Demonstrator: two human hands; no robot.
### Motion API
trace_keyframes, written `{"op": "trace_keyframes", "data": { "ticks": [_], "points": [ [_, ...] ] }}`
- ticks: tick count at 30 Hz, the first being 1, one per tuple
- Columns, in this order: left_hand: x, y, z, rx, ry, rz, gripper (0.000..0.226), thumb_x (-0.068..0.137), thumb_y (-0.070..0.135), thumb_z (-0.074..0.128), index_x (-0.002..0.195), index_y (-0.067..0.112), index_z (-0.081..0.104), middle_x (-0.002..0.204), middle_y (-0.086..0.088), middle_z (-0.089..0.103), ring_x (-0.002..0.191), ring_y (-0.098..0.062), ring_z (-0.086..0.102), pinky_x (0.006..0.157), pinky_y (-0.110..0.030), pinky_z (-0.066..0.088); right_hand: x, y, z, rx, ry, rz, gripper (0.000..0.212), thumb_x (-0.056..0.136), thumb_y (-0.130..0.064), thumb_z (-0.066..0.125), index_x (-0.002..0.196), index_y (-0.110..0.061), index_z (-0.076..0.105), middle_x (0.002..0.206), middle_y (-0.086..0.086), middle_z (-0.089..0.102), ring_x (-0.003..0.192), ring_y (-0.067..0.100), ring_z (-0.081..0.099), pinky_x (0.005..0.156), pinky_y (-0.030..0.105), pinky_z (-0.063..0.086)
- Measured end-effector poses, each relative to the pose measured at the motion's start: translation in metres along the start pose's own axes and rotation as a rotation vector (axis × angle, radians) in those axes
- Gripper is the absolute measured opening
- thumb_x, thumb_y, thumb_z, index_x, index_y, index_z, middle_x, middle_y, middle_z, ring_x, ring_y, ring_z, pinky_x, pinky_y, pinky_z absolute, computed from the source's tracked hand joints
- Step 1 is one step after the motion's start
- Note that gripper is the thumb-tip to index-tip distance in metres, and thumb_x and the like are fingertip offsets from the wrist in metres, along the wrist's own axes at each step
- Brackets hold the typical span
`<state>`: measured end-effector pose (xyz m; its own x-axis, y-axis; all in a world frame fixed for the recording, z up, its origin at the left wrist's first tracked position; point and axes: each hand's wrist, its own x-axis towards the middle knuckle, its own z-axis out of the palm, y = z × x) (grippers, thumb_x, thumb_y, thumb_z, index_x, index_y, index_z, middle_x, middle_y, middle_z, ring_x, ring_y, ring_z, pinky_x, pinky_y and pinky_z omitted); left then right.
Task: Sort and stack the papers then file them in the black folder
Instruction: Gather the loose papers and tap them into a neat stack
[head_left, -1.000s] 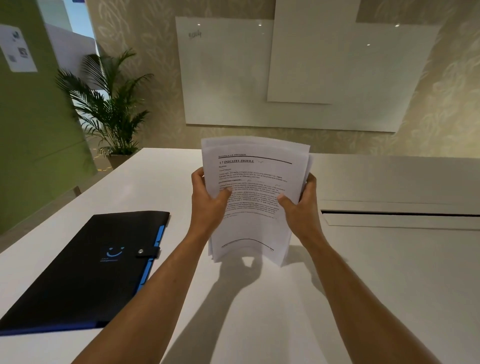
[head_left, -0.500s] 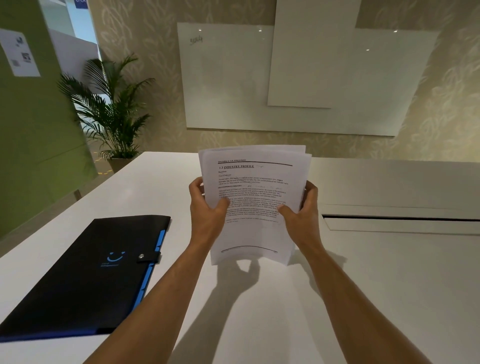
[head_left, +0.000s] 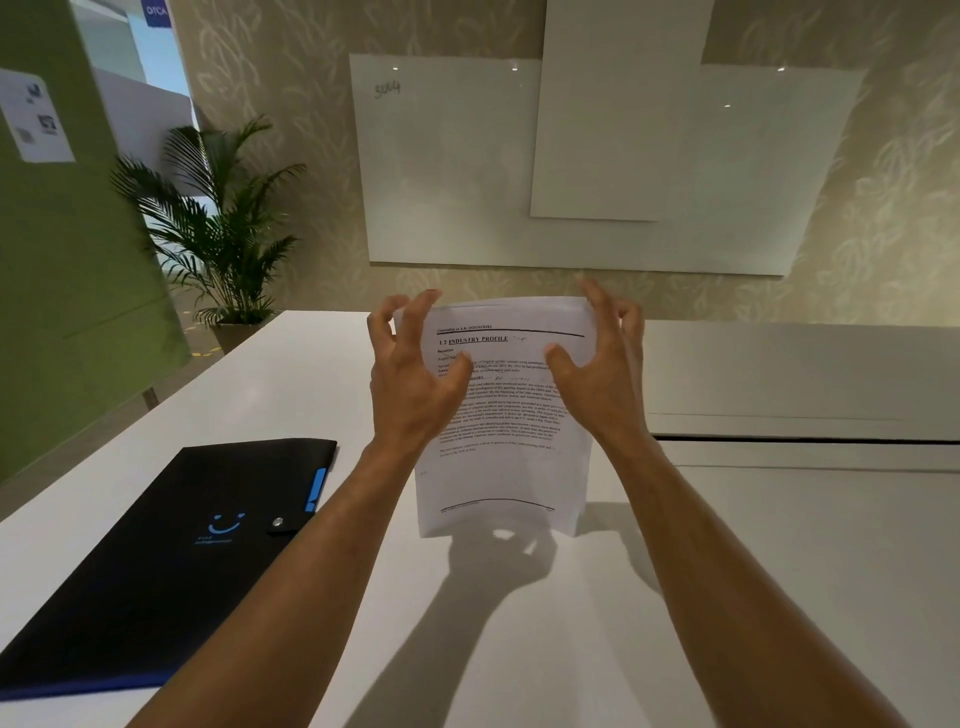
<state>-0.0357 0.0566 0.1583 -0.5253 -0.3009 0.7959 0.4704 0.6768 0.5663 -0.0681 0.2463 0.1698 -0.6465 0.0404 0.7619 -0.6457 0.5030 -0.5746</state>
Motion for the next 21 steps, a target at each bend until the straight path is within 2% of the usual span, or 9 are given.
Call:
{"op": "trace_keyframes", "data": {
  "ticks": [2,4,6,8,11,12,14,17,21],
  "points": [
    [0.002,0.0,-0.001,0.031,0.004,-0.002,0.051,0.077,0.029,0.07,0.123,0.026,0.049,0.132,-0.007,0.037,0.101,-0.016,0.052,0.069,-0.015,0.053,0.001,0.0,0.0,-0.002,0.019,0.027,0.052,0.081,-0.014,0.067,0.129,-0.023,0.05,0.12,-0.003,0.035,0.095,0.003,0.043,0.071,-0.009,0.032],
    [0.003,0.0,-0.002,0.02,0.011,-0.002,0.046,0.077,0.027,0.068,0.119,0.023,0.049,0.128,-0.007,0.039,0.096,-0.017,0.053,0.067,-0.011,0.053,0.0,-0.001,-0.001,0.021,0.067,0.06,0.041,0.081,-0.011,0.067,0.119,-0.018,0.053,0.118,-0.002,0.04,0.092,0.0,0.046,0.071,-0.009,0.031],
    [0.003,-0.001,-0.002,0.002,0.022,0.003,0.045,0.078,0.022,0.067,0.119,0.02,0.048,0.124,-0.007,0.041,0.095,-0.017,0.053,0.062,-0.003,0.049,-0.001,-0.001,0.0,0.049,0.095,0.085,0.04,0.08,-0.01,0.067,0.117,-0.017,0.051,0.116,-0.002,0.042,0.094,-0.006,0.045,0.07,-0.007,0.034],
    [0.002,-0.001,-0.001,-0.034,0.029,-0.017,0.05,0.078,0.019,0.067,0.123,0.018,0.044,0.123,-0.006,0.042,0.097,-0.017,0.053,0.064,-0.002,0.05,-0.002,-0.002,0.0,0.085,0.104,0.098,0.045,0.08,-0.011,0.067,0.12,-0.018,0.047,0.116,-0.004,0.043,0.096,-0.003,0.048,0.071,0.002,0.042],
    [-0.002,-0.003,0.0,-0.13,0.004,-0.108,0.067,0.081,0.016,0.068,0.135,0.028,0.03,0.127,-0.002,0.042,0.099,-0.02,0.057,0.068,-0.018,0.058,-0.003,0.002,-0.001,0.152,0.073,0.133,0.068,0.078,-0.011,0.069,0.134,-0.028,0.036,0.126,-0.004,0.046,0.106,0.015,0.055,0.081,0.026,0.051],
    [-0.004,-0.004,0.0,-0.183,-0.014,-0.145,0.073,0.081,0.014,0.068,0.137,0.033,0.025,0.127,-0.001,0.043,0.097,-0.021,0.059,0.067,-0.02,0.059,-0.005,0.005,-0.002,0.193,0.057,0.171,0.075,0.076,-0.011,0.069,0.138,-0.032,0.031,0.128,-0.003,0.047,0.106,0.018,0.057,0.079,0.028,0.053],
    [-0.01,-0.005,0.0,-0.318,-0.057,-0.245,0.076,0.082,0.012,0.066,0.137,0.039,0.02,0.117,0.004,0.05,0.091,-0.018,0.063,0.062,-0.02,0.059,-0.01,0.012,-0.003,0.334,0.015,0.303,0.08,0.073,-0.012,0.068,0.137,-0.039,0.028,0.122,-0.005,0.053,0.101,0.013,0.062,0.07,0.025,0.056],
    [-0.024,-0.013,0.003,-0.413,-0.094,-0.386,0.063,0.082,0.02,0.061,0.128,0.043,0.025,0.106,0.012,0.057,0.087,-0.014,0.066,0.056,-0.018,0.055,-0.025,0.027,0.001,0.52,-0.073,0.481,0.067,0.072,-0.006,0.064,0.127,-0.034,0.038,0.105,-0.007,0.062,0.085,0.008,0.069,0.058,0.019,0.054],
    [-0.041,-0.025,0.009,-0.443,-0.13,-0.533,0.035,0.08,0.018,0.05,0.11,0.035,0.042,0.102,0.01,0.06,0.091,-0.017,0.065,0.053,-0.017,0.052,-0.041,0.035,0.011,0.458,-0.159,0.541,0.049,0.074,0.004,0.058,0.111,-0.027,0.05,0.103,-0.005,0.066,0.093,0.016,0.067,0.06,0.019,0.054]
  ]
}}
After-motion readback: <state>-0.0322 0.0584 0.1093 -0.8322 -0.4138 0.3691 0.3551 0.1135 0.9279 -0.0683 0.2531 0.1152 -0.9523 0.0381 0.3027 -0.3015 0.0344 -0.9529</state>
